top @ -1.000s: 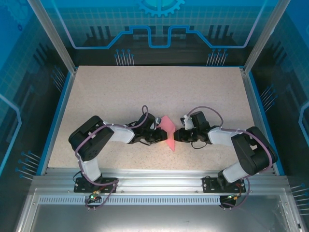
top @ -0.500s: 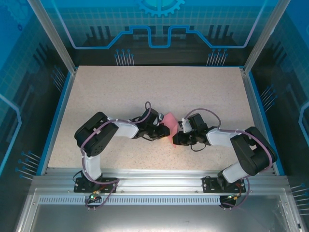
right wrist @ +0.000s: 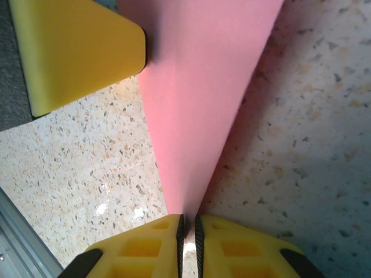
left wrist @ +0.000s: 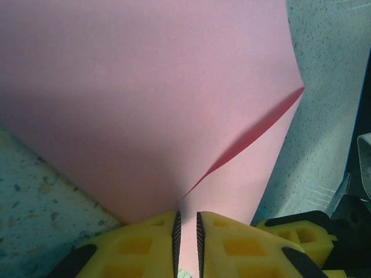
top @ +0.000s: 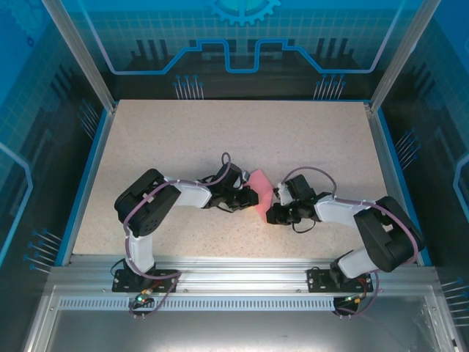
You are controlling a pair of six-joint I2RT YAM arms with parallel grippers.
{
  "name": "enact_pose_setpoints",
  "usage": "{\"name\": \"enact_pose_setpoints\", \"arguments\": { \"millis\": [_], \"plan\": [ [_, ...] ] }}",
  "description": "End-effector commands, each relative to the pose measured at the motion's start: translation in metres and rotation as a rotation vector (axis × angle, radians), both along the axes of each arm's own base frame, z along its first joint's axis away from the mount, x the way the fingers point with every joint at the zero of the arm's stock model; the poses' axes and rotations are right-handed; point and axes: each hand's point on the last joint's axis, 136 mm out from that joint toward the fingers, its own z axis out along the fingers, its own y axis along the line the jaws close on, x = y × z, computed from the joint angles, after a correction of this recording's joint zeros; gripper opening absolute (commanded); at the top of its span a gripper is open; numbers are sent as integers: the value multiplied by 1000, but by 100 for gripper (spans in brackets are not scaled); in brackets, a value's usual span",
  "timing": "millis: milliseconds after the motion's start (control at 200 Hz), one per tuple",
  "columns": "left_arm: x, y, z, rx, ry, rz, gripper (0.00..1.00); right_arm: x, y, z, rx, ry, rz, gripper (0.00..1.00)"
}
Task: Fold a paper plane with a square sheet of paper (fold left side to right side)
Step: Fold the wing for the fifth time at the center of the table.
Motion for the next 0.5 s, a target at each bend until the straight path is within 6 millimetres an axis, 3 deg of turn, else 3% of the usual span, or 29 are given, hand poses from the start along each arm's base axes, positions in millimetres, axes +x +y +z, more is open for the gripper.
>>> {"name": "enact_pose_setpoints", "arguments": {
  "millis": [0, 495],
  "plan": [
    [3, 10, -16, 61, 10, 13, 20, -13, -3, -3, -32, 17, 21, 15],
    [5, 11, -17, 66, 9, 18, 20, -16, 8, 1, -21, 2, 58, 15]
  ]
}}
